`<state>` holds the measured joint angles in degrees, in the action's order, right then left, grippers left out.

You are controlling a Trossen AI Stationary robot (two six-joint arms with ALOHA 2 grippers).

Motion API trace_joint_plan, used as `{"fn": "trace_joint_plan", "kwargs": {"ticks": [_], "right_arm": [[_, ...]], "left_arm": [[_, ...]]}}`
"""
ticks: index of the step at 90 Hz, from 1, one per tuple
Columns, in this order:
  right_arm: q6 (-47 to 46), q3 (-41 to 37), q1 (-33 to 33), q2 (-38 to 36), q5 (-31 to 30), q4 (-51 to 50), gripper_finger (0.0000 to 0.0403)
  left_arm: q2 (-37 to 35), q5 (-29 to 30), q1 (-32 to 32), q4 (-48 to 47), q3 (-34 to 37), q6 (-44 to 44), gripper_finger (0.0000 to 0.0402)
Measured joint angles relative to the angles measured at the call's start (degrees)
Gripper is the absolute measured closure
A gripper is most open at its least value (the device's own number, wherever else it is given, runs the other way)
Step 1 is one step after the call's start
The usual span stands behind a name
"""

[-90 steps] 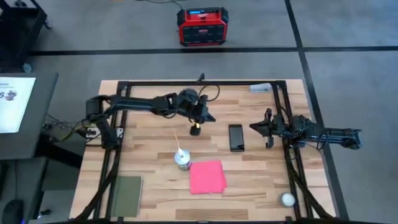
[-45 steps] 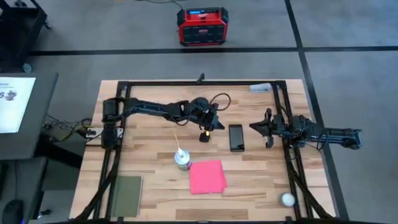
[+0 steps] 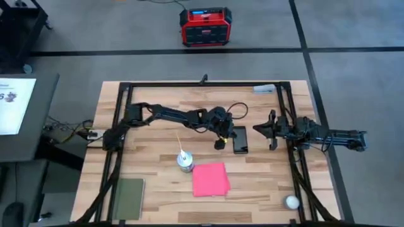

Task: Apply microfiber cloth
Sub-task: Adjust the black cellphone

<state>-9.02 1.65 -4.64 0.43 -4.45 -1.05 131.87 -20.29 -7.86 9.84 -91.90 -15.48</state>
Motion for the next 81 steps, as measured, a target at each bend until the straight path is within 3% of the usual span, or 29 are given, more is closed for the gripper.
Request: {"fn": "trace_joint_plan", "kwargs": {"ticks": [20, 51, 81], "right_arm": [[0.3, 0.0, 0.0, 0.0, 0.0, -0.1, 0.0403], [0.5, 0.0, 0.0, 0.0, 0.0, -0.2, 0.0403], [0.5, 0.0, 0.0, 0.0, 0.0, -0.4, 0.0403]], "left_arm": [[6.6, 1.1, 1.5, 0.2, -7.8, 2.7, 0.0402], [7.7, 5.3, 1.4, -4.0, -6.2, 5.4, 0.0402], [7.7, 5.4, 1.3, -6.8, -6.2, 6.9, 0.0402]]}}
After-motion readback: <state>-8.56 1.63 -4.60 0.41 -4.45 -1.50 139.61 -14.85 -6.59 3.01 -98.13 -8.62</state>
